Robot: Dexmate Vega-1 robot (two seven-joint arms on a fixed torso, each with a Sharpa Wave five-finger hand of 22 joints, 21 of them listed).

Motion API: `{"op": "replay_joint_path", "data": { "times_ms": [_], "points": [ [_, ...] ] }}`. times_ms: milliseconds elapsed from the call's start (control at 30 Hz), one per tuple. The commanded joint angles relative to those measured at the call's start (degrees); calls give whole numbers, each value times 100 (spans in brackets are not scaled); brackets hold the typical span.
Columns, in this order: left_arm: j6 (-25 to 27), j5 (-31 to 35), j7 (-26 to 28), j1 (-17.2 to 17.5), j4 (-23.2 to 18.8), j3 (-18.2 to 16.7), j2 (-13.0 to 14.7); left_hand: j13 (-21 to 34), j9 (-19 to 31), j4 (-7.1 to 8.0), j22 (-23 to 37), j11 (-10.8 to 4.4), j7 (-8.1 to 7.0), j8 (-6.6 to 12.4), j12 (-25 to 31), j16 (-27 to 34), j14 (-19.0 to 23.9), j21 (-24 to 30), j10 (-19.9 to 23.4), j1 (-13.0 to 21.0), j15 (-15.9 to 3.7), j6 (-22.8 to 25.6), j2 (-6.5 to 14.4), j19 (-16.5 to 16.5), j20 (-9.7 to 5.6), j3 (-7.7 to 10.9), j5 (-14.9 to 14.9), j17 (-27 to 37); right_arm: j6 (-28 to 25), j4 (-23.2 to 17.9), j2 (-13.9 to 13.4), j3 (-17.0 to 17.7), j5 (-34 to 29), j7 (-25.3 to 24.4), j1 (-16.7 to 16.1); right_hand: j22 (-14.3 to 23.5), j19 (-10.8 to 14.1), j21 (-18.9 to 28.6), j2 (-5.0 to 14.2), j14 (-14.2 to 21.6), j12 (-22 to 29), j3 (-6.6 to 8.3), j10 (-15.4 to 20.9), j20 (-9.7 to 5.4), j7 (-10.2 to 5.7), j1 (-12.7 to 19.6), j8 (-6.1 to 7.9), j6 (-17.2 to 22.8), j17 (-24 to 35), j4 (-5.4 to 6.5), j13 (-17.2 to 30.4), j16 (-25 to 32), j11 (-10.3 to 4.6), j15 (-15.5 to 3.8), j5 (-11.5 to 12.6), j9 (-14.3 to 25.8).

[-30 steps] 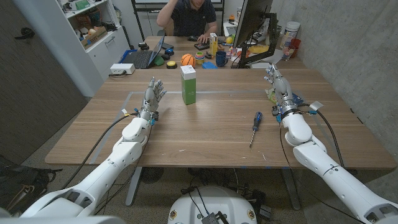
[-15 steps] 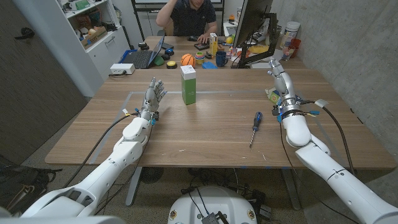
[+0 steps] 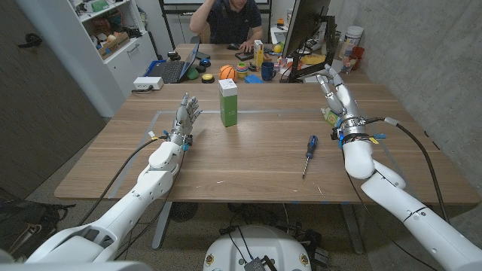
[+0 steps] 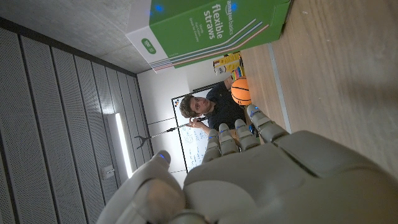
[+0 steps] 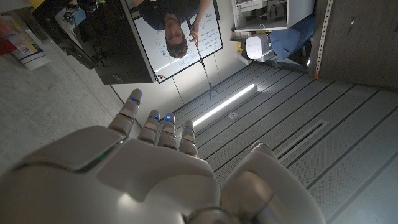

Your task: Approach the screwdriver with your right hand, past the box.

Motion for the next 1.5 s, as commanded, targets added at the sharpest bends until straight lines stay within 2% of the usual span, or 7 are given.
{"op": "replay_joint_path", "data": {
  "times_ms": [33,267,467,800,967,1133,1500],
  "points": [
    [-34,-22,-52,-45,69,-1,-26,31,22,-1,17,-24,-26,30,39,24,44,19,23,-26,-4,40,214,54,0,14,48,15,-1102,-758,-408,-202,-1072,-312,-154,14,-37,-62,-73,-73,-24,-34,-132,23,-106,52,-21,-117,16,-47,24,-23,-16,11,46,19],
    [-39,-22,-61,-62,107,-1,-30,31,22,1,17,-12,-20,31,40,24,42,18,24,-31,0,42,208,53,3,8,50,15,-1594,-1031,-650,-336,-1403,-180,-209,14,-33,-146,-83,-121,-16,-41,-277,21,-287,176,-14,-214,16,-119,23,-21,-93,10,79,20],
    [-37,-17,-83,-91,145,11,-38,31,22,3,17,-10,-24,31,41,24,42,17,28,-37,-1,41,203,51,1,1,52,16,-1776,-1108,-815,-428,-1513,-76,-195,13,-7,-192,-90,-162,-8,-33,-354,20,-309,295,-12,-297,15,-187,22,-22,-106,7,102,20],
    [-24,4,-56,-106,142,15,-34,31,22,7,18,-14,-31,32,41,25,44,16,26,-46,-2,42,196,51,1,-9,54,16,-2827,-1345,-1077,-831,-2374,376,-60,12,21,-261,-90,-220,3,-17,-442,22,-268,473,8,-358,15,-286,20,-21,-144,-11,139,20],
    [-29,2,-63,-112,152,16,-37,31,22,9,18,-12,-32,29,40,25,43,16,23,-49,-2,36,194,51,3,-13,55,16,-2905,-1342,-1139,-902,-2286,538,10,12,36,-288,-87,-246,9,-21,-463,21,-332,509,36,-305,14,-305,19,-22,-153,-12,147,20],
    [-45,10,-64,-120,171,19,-45,31,22,10,18,-19,-28,30,38,25,43,15,18,-54,-2,36,191,50,4,-18,56,17,-3190,-1394,-1218,-1007,-2371,793,86,10,1,-410,-67,-421,-21,-43,-666,27,-583,586,42,-296,17,-343,16,-39,-249,9,162,18],
    [-52,5,-56,-108,172,9,-39,31,23,13,18,-23,-26,31,40,26,45,13,23,-61,-2,38,185,47,0,-29,60,17,-3495,-1364,-1323,-1178,-2363,1086,196,9,9,-480,-37,-427,11,-41,-674,21,-653,669,33,-336,16,-381,13,-6,-292,-9,183,16]
  ]
}}
